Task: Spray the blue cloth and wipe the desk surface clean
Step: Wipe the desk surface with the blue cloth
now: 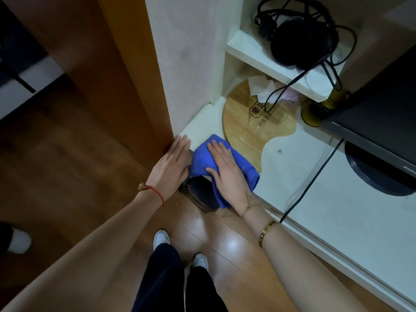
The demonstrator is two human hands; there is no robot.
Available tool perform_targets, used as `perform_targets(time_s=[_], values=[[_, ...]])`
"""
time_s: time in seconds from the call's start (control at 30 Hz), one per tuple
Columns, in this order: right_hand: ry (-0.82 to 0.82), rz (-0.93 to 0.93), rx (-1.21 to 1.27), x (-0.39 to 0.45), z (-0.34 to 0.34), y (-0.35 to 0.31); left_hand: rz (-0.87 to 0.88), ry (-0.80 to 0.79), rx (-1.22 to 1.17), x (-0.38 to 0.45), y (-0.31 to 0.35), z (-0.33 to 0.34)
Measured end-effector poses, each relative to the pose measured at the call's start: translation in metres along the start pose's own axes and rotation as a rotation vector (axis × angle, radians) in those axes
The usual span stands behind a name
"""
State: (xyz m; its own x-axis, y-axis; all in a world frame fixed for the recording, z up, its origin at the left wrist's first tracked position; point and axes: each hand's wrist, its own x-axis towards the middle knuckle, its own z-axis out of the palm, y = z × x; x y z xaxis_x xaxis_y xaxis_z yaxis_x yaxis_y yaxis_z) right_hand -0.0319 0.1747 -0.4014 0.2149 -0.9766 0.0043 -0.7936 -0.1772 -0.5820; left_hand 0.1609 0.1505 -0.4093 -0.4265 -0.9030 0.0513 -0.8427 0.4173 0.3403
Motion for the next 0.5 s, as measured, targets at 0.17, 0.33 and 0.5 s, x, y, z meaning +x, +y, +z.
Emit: perform_targets(time_s=[0.17, 0.33, 0.5], values=[[-0.018, -0.032, -0.015, 0.041, 0.010, -0.017, 0.013, -0.008, -0.014, 0.000, -0.004, -0.006], [-0.042, -0.132, -0.093, 0.020, 0.007, -0.001, 0.070, -0.027, 0.029, 0.001, -0.010, -0.006], [-0.061, -0.174, -0.120, -0.002, -0.001, 0.012, 0.037, -0.008, -0.022, 0.000, -0.011, -0.002]])
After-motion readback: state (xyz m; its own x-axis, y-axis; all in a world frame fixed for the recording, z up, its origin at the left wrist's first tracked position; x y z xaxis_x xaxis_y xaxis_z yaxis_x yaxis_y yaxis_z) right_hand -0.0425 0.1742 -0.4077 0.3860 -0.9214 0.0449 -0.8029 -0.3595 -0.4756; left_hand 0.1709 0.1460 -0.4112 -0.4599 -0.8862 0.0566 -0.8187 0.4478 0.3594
